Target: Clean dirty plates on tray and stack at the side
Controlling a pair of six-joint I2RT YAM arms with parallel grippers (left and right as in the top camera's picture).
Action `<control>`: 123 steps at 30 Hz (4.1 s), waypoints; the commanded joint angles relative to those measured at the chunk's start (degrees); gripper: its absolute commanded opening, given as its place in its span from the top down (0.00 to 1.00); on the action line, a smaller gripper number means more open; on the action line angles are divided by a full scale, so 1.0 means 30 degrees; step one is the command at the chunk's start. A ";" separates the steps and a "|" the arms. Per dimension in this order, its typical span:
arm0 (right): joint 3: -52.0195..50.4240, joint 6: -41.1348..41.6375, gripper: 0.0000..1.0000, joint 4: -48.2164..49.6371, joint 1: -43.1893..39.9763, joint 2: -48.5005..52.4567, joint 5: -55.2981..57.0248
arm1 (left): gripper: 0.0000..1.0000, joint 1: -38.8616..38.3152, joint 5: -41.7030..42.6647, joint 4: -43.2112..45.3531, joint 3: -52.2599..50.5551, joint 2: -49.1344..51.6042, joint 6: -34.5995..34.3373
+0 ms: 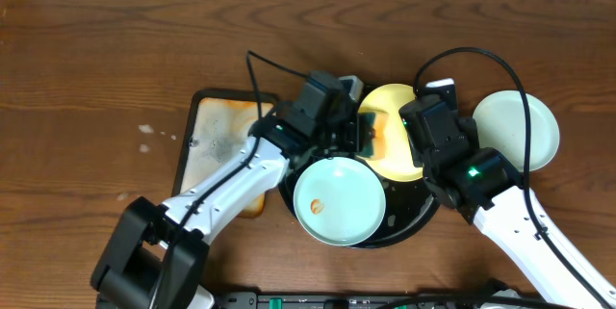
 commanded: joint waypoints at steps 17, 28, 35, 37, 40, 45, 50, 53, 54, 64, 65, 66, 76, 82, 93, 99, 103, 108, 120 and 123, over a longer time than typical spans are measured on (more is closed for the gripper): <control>0.0408 -0.0619 0.99 0.0109 -0.0138 0.0051 0.0219 | 0.92 0.1129 -0.3060 -0.1668 -0.0029 0.1705 0.0743; 0.0408 -0.0816 0.99 0.0109 -0.0146 0.0058 0.0291 | 0.92 0.3082 -0.1464 -0.1887 0.0087 0.1348 0.0736; 0.0408 -0.1566 0.99 0.0248 -0.0138 0.0058 0.0882 | 0.92 0.3840 -0.1115 -0.2688 0.0124 -0.0699 0.1319; 0.0408 -0.2630 0.99 0.0488 -0.0146 0.0058 0.1362 | 0.92 0.4160 -0.1268 -0.3279 0.0124 -0.1501 0.1821; 0.0408 -0.6900 0.99 0.2062 -0.0131 0.0058 0.2259 | 0.92 0.5297 -0.2200 -0.5209 0.0124 -0.3417 0.2732; 0.0408 -1.2036 0.99 0.4969 0.0860 0.0058 0.4830 | 0.92 0.7373 -0.5967 -0.9275 0.0117 -0.4750 0.3300; 0.0408 -1.4710 0.99 0.6033 0.2448 0.0058 0.6768 | 0.92 0.9245 -0.6856 -1.1533 -0.0109 -0.4473 0.3417; 0.0408 -1.5875 0.99 0.6258 0.3825 0.0058 0.7883 | 0.92 1.0076 -0.6856 -1.2043 -0.0160 -0.4306 0.3417; 0.0408 -1.6079 0.99 0.6346 0.4240 0.0058 0.8276 | 0.92 1.0273 -0.6863 -1.2116 -0.0160 -0.4299 0.3432; 0.0408 -1.6531 0.99 0.6798 0.6630 0.0058 1.1468 | 0.92 1.0987 -0.6856 -1.2320 -0.0160 -0.4299 0.3497; 0.0408 -1.6531 0.99 0.6892 0.6630 0.0058 1.1511 | 0.92 1.0987 -0.6856 -1.2327 -0.0160 -0.4299 0.3497; 0.0408 -1.6531 0.99 0.7038 0.6630 0.0058 1.1606 | 0.92 1.0987 -0.6856 -1.2327 -0.0160 -0.4299 0.3497; 0.0408 -1.6531 0.99 0.7497 0.6630 0.0058 1.1788 | 0.92 1.0987 -0.6849 -1.2393 -0.0160 -0.4299 0.3490; 0.0408 -1.6531 0.99 0.7657 0.6630 0.0058 1.1788 | 0.92 1.0987 -0.6849 -1.2393 -0.0160 -0.4299 0.3490; 0.0408 -1.6436 0.99 0.7774 0.6623 0.0058 1.1788 | 0.92 1.0987 -0.6849 -1.2393 -0.0160 -0.4299 0.3490; 0.0408 -1.3559 0.99 0.7402 0.6288 0.0058 1.1774 | 0.92 1.0987 -0.6849 -1.2393 -0.0160 -0.4299 0.3490; 0.0408 -0.7817 0.99 0.5282 0.4524 0.0058 1.0178 | 0.92 1.0987 -0.6849 -1.2386 -0.0160 -0.4299 0.3490; 0.0408 -0.4845 0.99 0.3927 0.1326 0.0058 0.6666 | 0.91 1.0987 -0.6849 -1.2386 -0.0160 -0.4299 0.3483; 0.0408 -0.0372 0.99 0.3526 -0.9806 0.0058 -0.5756 | 0.91 1.0987 -0.6841 -1.2386 -0.0160 -0.4299 0.3483; 0.0408 0.0299 0.99 0.3198 -1.3027 0.0117 -0.8153 | 0.91 1.0987 -0.6841 -1.2386 -0.0160 -0.4299 0.3483</control>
